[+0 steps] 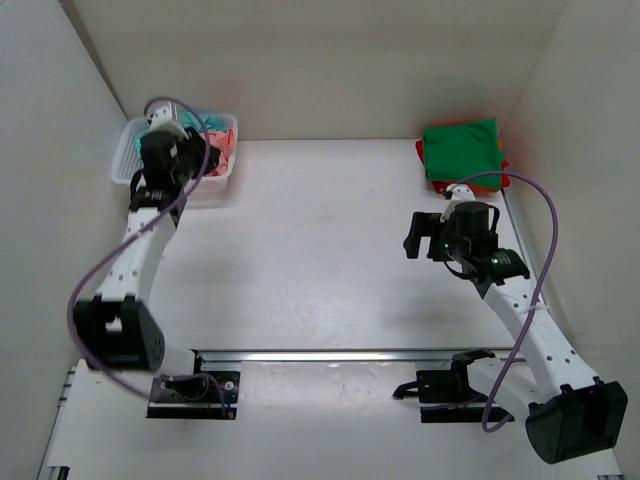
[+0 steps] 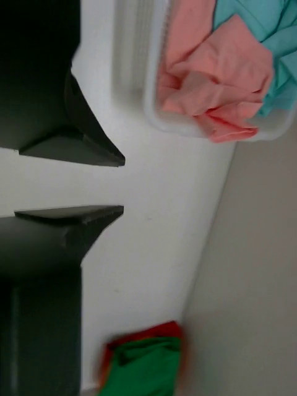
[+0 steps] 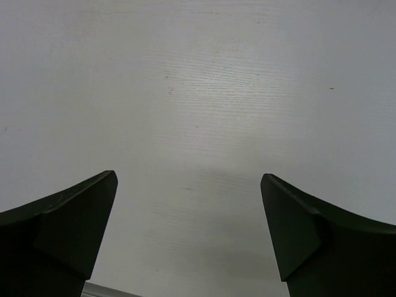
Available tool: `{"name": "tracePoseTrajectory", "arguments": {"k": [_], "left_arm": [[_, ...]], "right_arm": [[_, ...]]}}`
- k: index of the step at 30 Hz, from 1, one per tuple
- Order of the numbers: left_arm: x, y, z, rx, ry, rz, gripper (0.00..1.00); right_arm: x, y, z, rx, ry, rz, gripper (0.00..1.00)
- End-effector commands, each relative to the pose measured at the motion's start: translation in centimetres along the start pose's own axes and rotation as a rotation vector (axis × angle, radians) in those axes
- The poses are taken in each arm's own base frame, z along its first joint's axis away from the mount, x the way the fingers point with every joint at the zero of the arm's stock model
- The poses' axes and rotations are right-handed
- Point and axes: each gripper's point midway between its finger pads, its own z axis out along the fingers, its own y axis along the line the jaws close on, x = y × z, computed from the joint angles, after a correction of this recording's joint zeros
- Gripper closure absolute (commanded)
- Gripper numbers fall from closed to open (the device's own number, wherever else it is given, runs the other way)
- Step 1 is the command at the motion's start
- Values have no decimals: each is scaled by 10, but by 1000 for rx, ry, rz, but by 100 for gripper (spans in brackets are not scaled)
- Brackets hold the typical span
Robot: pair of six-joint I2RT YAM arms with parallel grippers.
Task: Fold and stack the t-shirts
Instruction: Grab crumpled tshirt from bin with the left arm, then move the tshirt to the center of the board
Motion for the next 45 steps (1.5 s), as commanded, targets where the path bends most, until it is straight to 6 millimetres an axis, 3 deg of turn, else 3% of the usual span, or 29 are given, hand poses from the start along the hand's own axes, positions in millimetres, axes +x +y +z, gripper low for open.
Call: {"name": "tracePoseTrajectory", "arguments": {"k": [1, 2, 3, 4, 5, 6, 7, 9, 10, 12, 18, 20, 21, 22, 23, 24, 25, 28, 29, 31, 32, 35, 37, 38, 39, 40, 42, 44, 45], "left_arm": [[-37, 28, 48, -136, -30, 12, 50], [-36, 37, 69, -172, -3, 23, 36], [-45, 63, 84, -222, 7, 15, 34], [-57, 60, 93, -218, -8, 23, 33], [-41, 78, 111, -249, 40, 17, 31], [-41, 91, 128, -258, 55, 16, 30], [-54, 95, 132, -264, 44, 13, 30], [-28, 119, 165, -258, 122, -19, 30], [-37, 117, 170, -245, 112, -31, 30], [-9, 131, 195, -235, 176, -73, 29], [39, 138, 237, -228, 257, -110, 30], [34, 129, 248, -183, 250, -138, 37], [47, 132, 256, -166, 278, -177, 48], [40, 127, 259, -136, 277, -203, 67], [17, 115, 262, -100, 235, -201, 81], [21, 116, 265, -93, 247, -218, 100], [1, 108, 265, -76, 206, -213, 100], [-52, 79, 244, -66, 105, -166, 100], [-51, 80, 243, -82, 102, -146, 100], [-90, 49, 211, -58, 27, -94, 100], [-86, 47, 208, -62, 23, -86, 100], [-144, -15, 142, 50, -104, -49, 100], [-164, -61, 111, 191, -111, -23, 100], [-166, -120, 85, 345, -89, -5, 100], [-168, -157, 66, 430, -84, 12, 100], [-175, -231, -1, 594, -119, 76, 100], [-174, -261, -36, 678, -135, 65, 100], [-152, -262, -41, 722, -69, 4, 100], [-156, -262, -52, 744, -77, -16, 100]], "right_arm": [[-30, 13, 4, -49, -63, -38, 1], [-32, 15, 7, -56, -61, -34, 0], [-37, 15, 8, -59, -61, -43, 1], [-38, 14, 12, -56, -56, -43, 1], [-45, 15, 13, -66, -69, -44, 1], [-53, 15, 14, -65, -87, -48, 1], [-53, 14, 20, -66, -76, -39, 1], [-64, 16, 22, -71, -102, -53, 1], [-65, 17, 25, -71, -100, -56, 1], [-69, 14, 31, -69, -100, -52, 1], [-62, 12, 47, -73, -73, -44, 1], [-58, 12, 50, -76, -64, -43, 1], [-56, 9, 50, -70, -57, -36, 1], [-54, 10, 52, -74, -54, -38, 1], [-52, 10, 53, -76, -49, -38, 1], [-51, 12, 51, -80, -48, -32, 0], [-48, 9, 52, -68, -42, -32, 1], [-47, 15, 48, -96, -55, -22, 1], [-47, 17, 46, -101, -63, -18, 1], [-44, 19, 44, -109, -65, -10, 1], [-41, 20, 43, -110, -67, -9, 0], [-39, 24, 37, -124, -79, -8, 1], [-30, 22, 37, -114, -74, 3, 1], [-27, 22, 35, -115, -80, 9, 1], [-22, 19, 34, -108, -83, 17, 1], [-12, 15, 29, -110, -82, 36, 0], [-7, 14, 25, -116, -86, 53, 1], [-1, 15, 16, -131, -87, 55, 1], [0, 14, 13, -134, -91, 68, 1]]}}
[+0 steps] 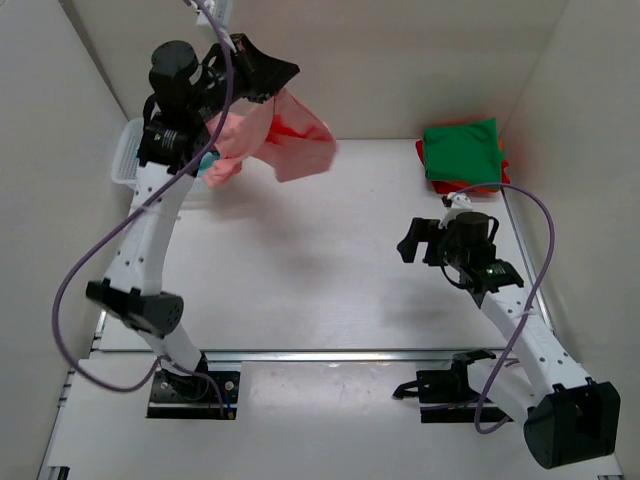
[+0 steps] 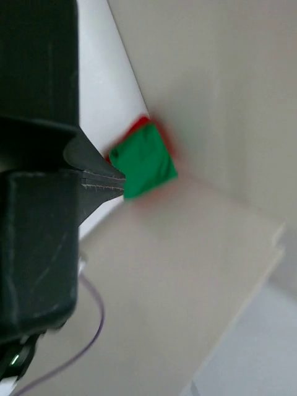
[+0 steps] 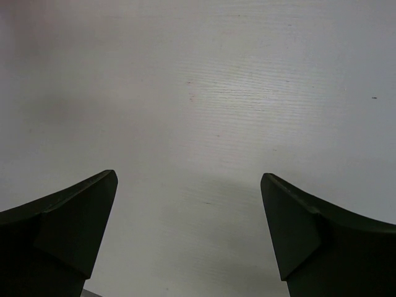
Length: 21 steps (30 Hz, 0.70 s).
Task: Fold and stack the t-shirts
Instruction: Move the tshirt to the center of the board
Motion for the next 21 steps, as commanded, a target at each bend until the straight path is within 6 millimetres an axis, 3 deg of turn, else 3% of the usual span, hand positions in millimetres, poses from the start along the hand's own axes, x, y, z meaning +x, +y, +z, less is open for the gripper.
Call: {"name": "tracePoseTrajectory", "arguments": {"k": [1, 4, 6, 7, 9, 10, 11, 12, 15, 16, 18, 20, 21], "left_arm": [[2, -22, -27, 83, 11, -64, 100], [32, -2, -33, 24, 69, -92, 100], [63, 27, -37, -45, 107, -133, 100], [69, 26, -42, -42, 113, -143, 100], [113, 45, -52, -64, 181, -217, 100], [121, 44, -55, -57, 194, -228, 100], [146, 48, -60, -64, 235, -247, 100], [171, 46, -61, -61, 279, -264, 100], [199, 38, -72, -58, 310, -275, 100], [226, 34, -77, -52, 361, -299, 100], [235, 25, -79, -31, 386, -308, 100], [250, 11, -80, -3, 448, -304, 100], [258, -2, -83, 26, 495, -298, 100]], "right_arm": [[-11, 4, -16, -30, -76, 40, 1], [-13, 5, -25, -48, -112, 41, 1], [-6, 5, -24, -61, -103, 42, 1], [-5, 9, -24, -84, -100, 43, 1], [2, 17, -22, -122, -95, 57, 1], [4, 25, -20, -158, -98, 43, 1], [3, 32, -18, -187, -108, 41, 1], [3, 40, -17, -217, -108, 38, 1], [7, 75, -8, -299, -105, -3, 0], [8, 90, -6, -319, -99, -28, 1], [10, 116, -4, -372, -94, -65, 2], [10, 137, -5, -435, -108, -87, 14], [17, 136, -3, -442, -89, -91, 32]]}}
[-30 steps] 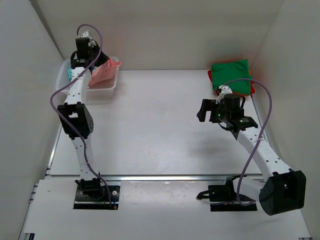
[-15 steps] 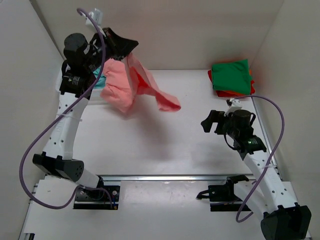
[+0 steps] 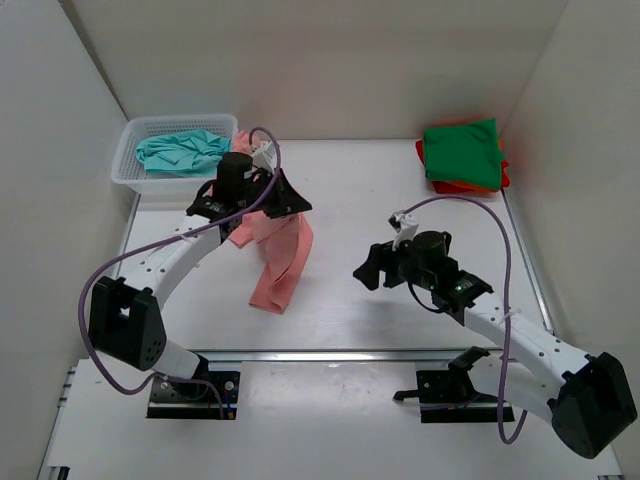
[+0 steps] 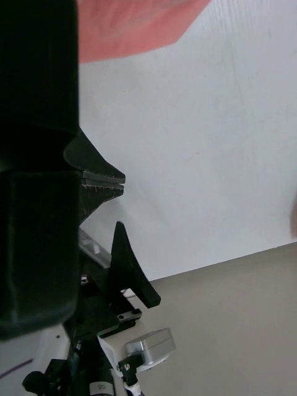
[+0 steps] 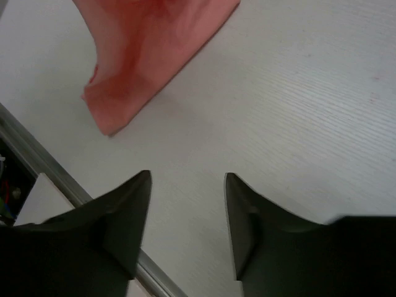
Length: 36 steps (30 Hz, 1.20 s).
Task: Fold and stack the t-shirts
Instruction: Move the tshirt to the center of the board
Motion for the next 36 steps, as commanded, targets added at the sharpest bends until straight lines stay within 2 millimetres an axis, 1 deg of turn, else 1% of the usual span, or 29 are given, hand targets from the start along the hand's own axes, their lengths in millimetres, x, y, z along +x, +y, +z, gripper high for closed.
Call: {"name": "tracePoseTrajectory", "arguments": {"k": [1, 2, 3, 4, 5, 6, 7, 9, 10, 12, 14, 15, 16, 19, 21, 22, 23, 25, 26, 27, 28, 29, 30, 31, 32, 33, 34, 35, 36], "left_arm": [[6, -70, -16, 156, 15, 126, 100], [17, -73, -10, 166, 48, 134, 100], [31, -76, -4, 166, 86, 131, 100], [41, -83, -1, 186, 107, 138, 100], [48, -87, 4, 207, 123, 115, 100], [52, -89, 4, 221, 128, 106, 100], [53, -90, 8, 237, 132, 85, 100], [55, -97, 9, 262, 138, 77, 100], [53, -101, 7, 275, 138, 65, 100], [49, -110, 3, 305, 121, 64, 100], [43, -116, -2, 326, 96, 41, 100], [42, -113, -1, 322, 95, 31, 100], [42, -115, -1, 330, 99, 35, 100], [44, -117, 1, 337, 112, 18, 100], [47, -119, 1, 347, 123, -1, 100], [43, -123, 0, 365, 105, 6, 100], [43, -122, 0, 376, 106, 3, 100], [44, -123, -1, 384, 107, -13, 100], [44, -124, -3, 392, 109, -16, 100], [43, -122, -3, 393, 105, -18, 100], [42, -119, -4, 396, 105, -24, 98], [42, -118, -9, 411, 108, -30, 79], [30, -109, -12, 403, 74, -40, 66], [23, -108, -21, 426, 60, -24, 51], [6, -95, -32, 411, 17, -38, 47], [-14, -75, -45, 373, -49, -43, 42], [-31, -51, -57, 324, -103, -52, 40], [-39, -45, -67, 303, -137, -38, 38], [-47, -29, -78, 262, -165, -29, 36]], "right_arm": [[-42, 21, 3, -76, -159, -25, 60], [-43, 25, 2, -108, -167, -24, 66], [-46, 26, 0, -136, -192, -24, 66], [-44, 25, -1, -147, -201, -23, 51], [-48, 32, -2, -192, -227, -28, 36], [-57, 42, -6, -234, -271, -52, 36], [-55, 44, -4, -254, -265, -61, 38], [-63, 58, -3, -334, -299, -88, 35], [-61, 58, 1, -343, -293, -77, 33], [-70, 63, 2, -373, -362, -93, 28], [-70, 68, 8, -407, -374, -97, 28], [-75, 77, 6, -437, -398, -119, 27], [-78, 86, 8, -473, -400, -142, 28], [-83, 103, 20, -509, -398, -187, 28], [-88, 108, 27, -516, -412, -188, 19], [-92, 115, 25, -544, -435, -201, 19], [-92, 113, 29, -544, -436, -195, 19], [-97, 117, 34, -575, -456, -186, 26], [-98, 116, 37, -573, -459, -183, 37], [-103, 122, 35, -598, -474, -194, 77], [-105, 125, 34, -600, -487, -191, 100], [-107, 123, 33, -592, -487, -183, 100], [-106, 124, 28, -587, -490, -189, 100], [-118, 116, 22, -540, -517, -170, 100], [-113, 98, 27, -462, -495, -139, 100], [-114, 82, 18, -409, -503, -135, 100], [-117, 69, 9, -351, -527, -118, 100], [-114, 49, 9, -290, -509, -95, 100], [-110, 27, 3, -224, -502, -82, 100]]}}
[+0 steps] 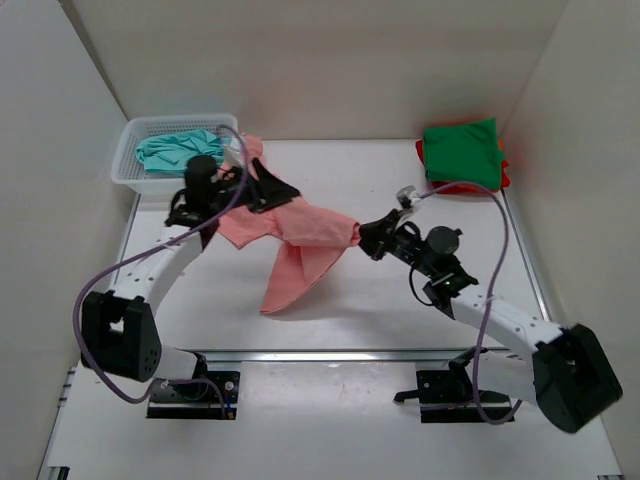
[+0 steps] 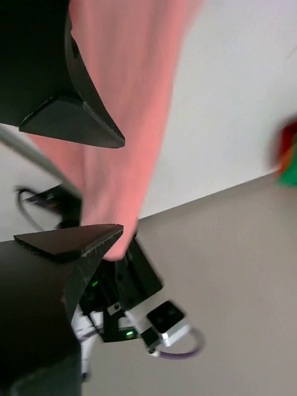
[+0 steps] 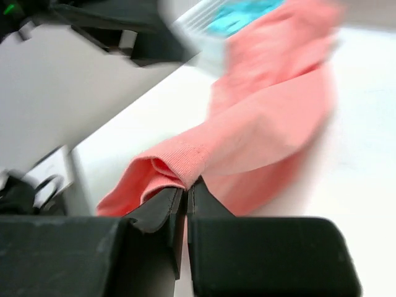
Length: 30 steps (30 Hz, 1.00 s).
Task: Fold and stack the t-shirts
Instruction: Move the tshirt to the center of the board
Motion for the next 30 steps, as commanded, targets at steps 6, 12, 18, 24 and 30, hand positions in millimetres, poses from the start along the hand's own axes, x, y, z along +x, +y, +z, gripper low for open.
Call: {"name": "tracePoseTrajectory", "arguments": {"k": [6, 12, 18, 24, 30], "left_arm": [[-21, 82, -66, -496, -59, 269, 35], [14, 179, -73, -792, -7, 184, 33], [0, 249, -102, -1082, -33, 123, 29], [-5, 291, -109, -1228, 84, 112, 27], [8, 329, -106, -1337, 237, 138, 31]], "right_arm": [[-13, -114, -104, 508, -57, -5, 100], [-4, -130, -131, 543, -33, -10, 100], [7, -124, -128, 530, 3, -26, 100], [18, -128, -134, 530, 5, -2, 100], [16, -130, -136, 530, 9, -17, 99]]}}
